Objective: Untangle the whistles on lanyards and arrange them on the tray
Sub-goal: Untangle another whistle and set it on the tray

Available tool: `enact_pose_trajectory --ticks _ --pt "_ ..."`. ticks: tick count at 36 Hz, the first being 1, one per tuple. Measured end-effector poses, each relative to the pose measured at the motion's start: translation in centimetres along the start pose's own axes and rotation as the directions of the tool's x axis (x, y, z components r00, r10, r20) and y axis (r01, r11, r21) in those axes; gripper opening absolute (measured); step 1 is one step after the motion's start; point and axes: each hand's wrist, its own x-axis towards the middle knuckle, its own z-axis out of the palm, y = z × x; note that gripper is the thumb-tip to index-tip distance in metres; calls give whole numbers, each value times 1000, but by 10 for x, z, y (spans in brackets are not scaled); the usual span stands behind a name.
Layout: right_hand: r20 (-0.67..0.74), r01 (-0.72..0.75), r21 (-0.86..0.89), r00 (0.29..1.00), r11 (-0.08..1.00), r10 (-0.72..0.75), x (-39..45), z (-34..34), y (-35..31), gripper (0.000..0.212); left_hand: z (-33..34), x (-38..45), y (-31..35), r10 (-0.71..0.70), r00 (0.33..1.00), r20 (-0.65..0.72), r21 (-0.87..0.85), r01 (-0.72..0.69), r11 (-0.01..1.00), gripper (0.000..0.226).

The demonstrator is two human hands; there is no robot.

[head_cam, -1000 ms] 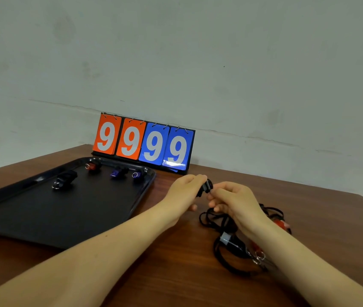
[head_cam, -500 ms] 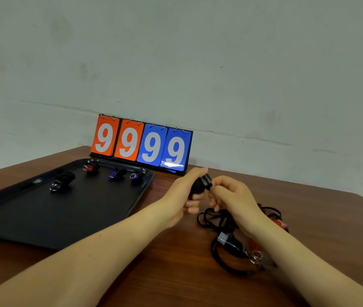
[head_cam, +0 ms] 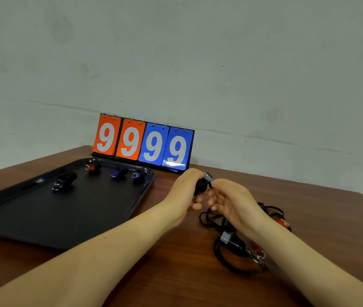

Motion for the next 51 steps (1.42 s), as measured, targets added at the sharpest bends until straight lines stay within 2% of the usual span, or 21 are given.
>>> enact_pose_trajectory --ticks 5,7,11,15,19,22,27,30,33,39,42,45,48,50,51 --pt "-4 4 -11 1000 1000 -4 0 1 1 15 -3 4 -3 34 998 -48 154 -26 988 16" --pt "-11 -12 6 1000 1000 12 0 2 1 15 -3 5 -3 -2 999 -44 134 7 991 18" --pt "-37 -60 3 998 998 60 1 1 0 13 -3 4 1 -97 995 -19 -107 94 990 18" --pt "-93 -115 23 989 993 117 2 -1 -2 15 -2 1 7 -212 977 26 -436 202 877 15" --pt "-94 -122 41 988 992 126 2 1 -4 17 -1 -1 8 -260 962 79 -541 260 800 26" --pt "-114 -138 65 983 988 145 4 2 -5 15 0 -4 11 -216 967 132 -525 253 813 31" --pt "-117 -107 240 984 965 138 4 0 -7 9 1 -5 13 -175 966 191 -498 249 831 15" --pt "-71 -107 449 985 887 155 2 -1 -12 7 2 -2 8 -194 970 145 -476 241 846 11" --pt "-38 -137 536 982 833 186 1 -1 -14 9 5 -2 6 -160 981 108 -404 190 895 12" --pt "6 -158 411 985 898 171 3 -5 -12 9 6 -3 7 -132 980 146 -429 183 885 20" --pt "-5 -157 383 985 910 173 4 -6 -10 10 7 -5 7 -70 976 204 -362 142 921 20" --pt "-10 -142 363 988 921 156 5 -7 -11 11 7 -4 6 -70 984 163 -363 126 923 17" --pt "5 -101 287 995 953 104 4 -6 -10 14 5 -2 6 -106 988 112 -445 145 884 16" --pt "-14 -22 188 1000 982 25 3 -5 -9 14 2 -1 7 -116 989 89 -498 145 855 15" --pt "-39 28 87 999 996 -25 2 -3 -10 12 1 0 7 -128 989 76 -522 149 840 14"
